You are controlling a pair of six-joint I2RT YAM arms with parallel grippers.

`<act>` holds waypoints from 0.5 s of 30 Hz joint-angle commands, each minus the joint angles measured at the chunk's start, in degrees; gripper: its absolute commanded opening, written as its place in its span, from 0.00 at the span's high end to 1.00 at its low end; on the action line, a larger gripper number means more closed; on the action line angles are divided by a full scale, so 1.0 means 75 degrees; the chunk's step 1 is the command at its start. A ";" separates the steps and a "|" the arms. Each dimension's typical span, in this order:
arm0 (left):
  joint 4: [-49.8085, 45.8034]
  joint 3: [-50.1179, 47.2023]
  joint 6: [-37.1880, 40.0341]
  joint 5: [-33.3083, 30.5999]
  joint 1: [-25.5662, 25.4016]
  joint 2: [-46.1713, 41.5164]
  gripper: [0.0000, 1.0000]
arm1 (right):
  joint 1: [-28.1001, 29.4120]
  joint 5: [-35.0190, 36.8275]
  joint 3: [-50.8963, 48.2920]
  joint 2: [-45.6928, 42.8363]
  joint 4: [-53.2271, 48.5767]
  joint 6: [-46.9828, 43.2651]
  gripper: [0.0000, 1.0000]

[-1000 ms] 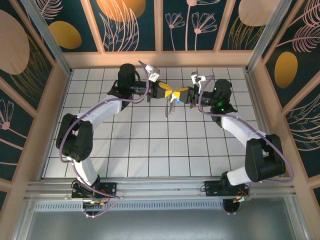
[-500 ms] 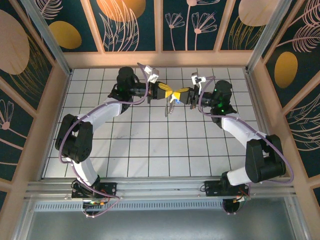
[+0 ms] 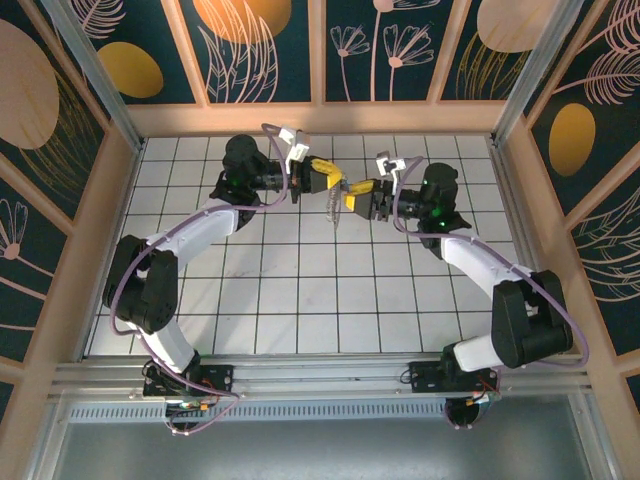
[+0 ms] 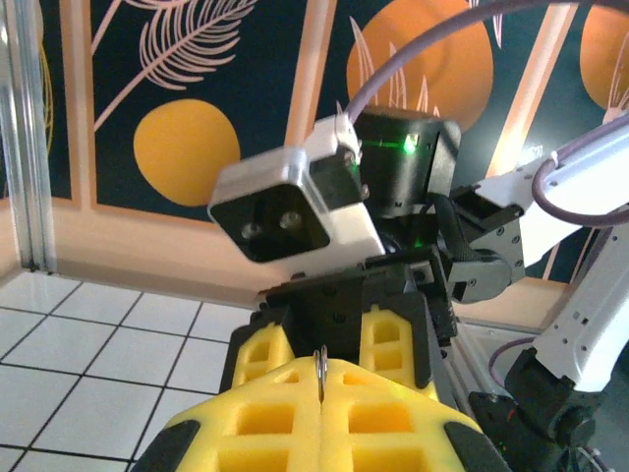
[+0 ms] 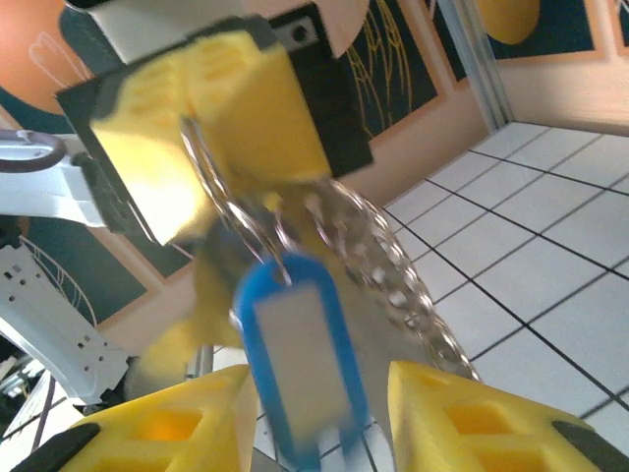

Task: Put the keys on the keyring

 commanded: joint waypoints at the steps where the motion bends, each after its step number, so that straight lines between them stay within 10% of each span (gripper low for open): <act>1: 0.0563 0.0020 -0.0178 -0.0053 0.0006 -0.0224 1.00 | -0.0233 -0.0016 -0.0239 -0.0534 0.0001 -0.0067 0.59; 15: 0.0675 0.0020 -0.0308 0.0082 0.0006 -0.0215 1.00 | -0.0252 0.0295 0.0159 -0.0579 0.0544 0.0441 0.53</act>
